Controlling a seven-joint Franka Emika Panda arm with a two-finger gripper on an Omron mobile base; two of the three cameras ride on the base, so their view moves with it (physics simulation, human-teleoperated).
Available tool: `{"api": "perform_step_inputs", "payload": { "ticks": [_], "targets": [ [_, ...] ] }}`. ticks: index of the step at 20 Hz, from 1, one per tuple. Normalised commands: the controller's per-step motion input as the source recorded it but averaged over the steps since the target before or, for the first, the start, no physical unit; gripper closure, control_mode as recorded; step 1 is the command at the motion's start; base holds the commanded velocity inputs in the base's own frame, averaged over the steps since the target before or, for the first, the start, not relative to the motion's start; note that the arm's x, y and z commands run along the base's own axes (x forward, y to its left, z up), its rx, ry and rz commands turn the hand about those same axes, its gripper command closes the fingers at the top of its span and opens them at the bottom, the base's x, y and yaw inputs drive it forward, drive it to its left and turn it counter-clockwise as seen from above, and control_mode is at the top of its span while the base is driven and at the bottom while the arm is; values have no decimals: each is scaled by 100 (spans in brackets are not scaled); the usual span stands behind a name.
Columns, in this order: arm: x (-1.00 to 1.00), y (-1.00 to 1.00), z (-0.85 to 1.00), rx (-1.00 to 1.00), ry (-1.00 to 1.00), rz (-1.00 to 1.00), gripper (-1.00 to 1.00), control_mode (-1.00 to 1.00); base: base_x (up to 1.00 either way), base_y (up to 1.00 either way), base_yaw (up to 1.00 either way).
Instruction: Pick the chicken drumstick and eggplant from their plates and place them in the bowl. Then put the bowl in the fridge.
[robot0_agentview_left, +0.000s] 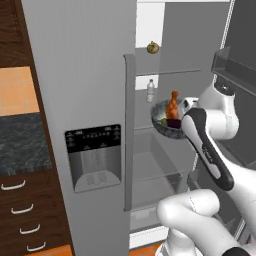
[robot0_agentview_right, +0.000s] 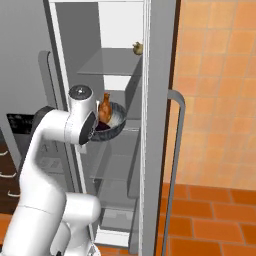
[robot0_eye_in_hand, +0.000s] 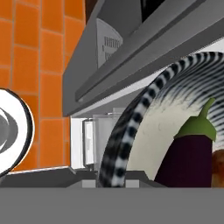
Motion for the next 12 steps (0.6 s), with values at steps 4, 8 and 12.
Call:
{"api": "perform_step_inputs", "payload": {
  "ticks": [4,8,12],
  "targets": [
    [95,0,-10,0,-17,0,100,-100,0,0,0],
    [89,1,-13,0,-14,0,100,-100,0,0,0],
    [95,3,-14,0,-4,0,100,-100,0,0,0]
  ]
}}
